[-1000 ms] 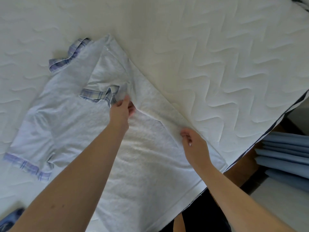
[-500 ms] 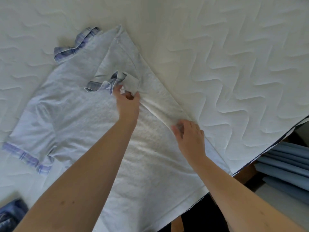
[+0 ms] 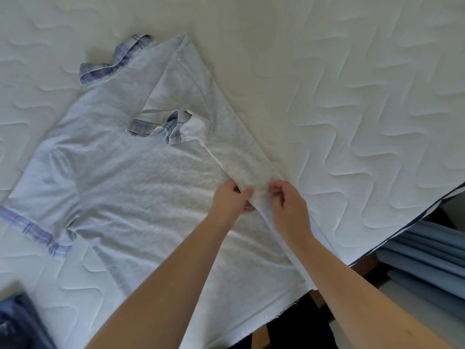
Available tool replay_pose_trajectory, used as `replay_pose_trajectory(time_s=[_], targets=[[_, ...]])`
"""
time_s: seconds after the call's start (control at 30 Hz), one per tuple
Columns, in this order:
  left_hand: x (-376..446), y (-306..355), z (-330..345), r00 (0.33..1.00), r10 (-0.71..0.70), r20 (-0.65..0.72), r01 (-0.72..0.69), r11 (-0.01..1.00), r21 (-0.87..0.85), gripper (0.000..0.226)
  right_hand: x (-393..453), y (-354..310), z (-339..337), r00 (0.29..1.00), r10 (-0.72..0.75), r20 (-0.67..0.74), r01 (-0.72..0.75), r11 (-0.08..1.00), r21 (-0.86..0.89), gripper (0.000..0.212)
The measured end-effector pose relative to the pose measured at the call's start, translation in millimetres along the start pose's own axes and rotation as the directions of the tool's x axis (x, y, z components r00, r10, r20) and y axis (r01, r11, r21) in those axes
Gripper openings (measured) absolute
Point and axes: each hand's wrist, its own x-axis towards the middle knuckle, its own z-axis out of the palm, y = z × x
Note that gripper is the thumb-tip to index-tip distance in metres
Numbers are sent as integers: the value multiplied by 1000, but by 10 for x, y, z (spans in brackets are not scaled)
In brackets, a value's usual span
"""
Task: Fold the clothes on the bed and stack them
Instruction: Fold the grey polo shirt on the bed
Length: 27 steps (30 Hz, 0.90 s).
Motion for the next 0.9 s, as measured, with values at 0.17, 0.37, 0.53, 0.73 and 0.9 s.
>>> replay_pose_trajectory(time_s=[0.17,0.37,0.53,0.73,0.9], targets=[[-21,-114,-35,982,118,-151,-90,980,178,18,54,-85,39,997,-75,3,76,995,-70,28],[295,240,-527,905,130,-405,-231,950,-211,33,304,-389,239,974,-188,127,198,978,-69,32],[590,736,-1162,582,-6,-813,-349,902,-256,48,652,-772,467,950,-233,208,251,966,-62,41],[871,1306,-1836,505,418,-755,-200,908,368,42,916,-1133,763,907,-302,294,330,942,-51,47],[1200,1968,-1680,787,604,-127,-312,566,763,40,952,-1202,854,899,-300,320,333,941,-54,50]])
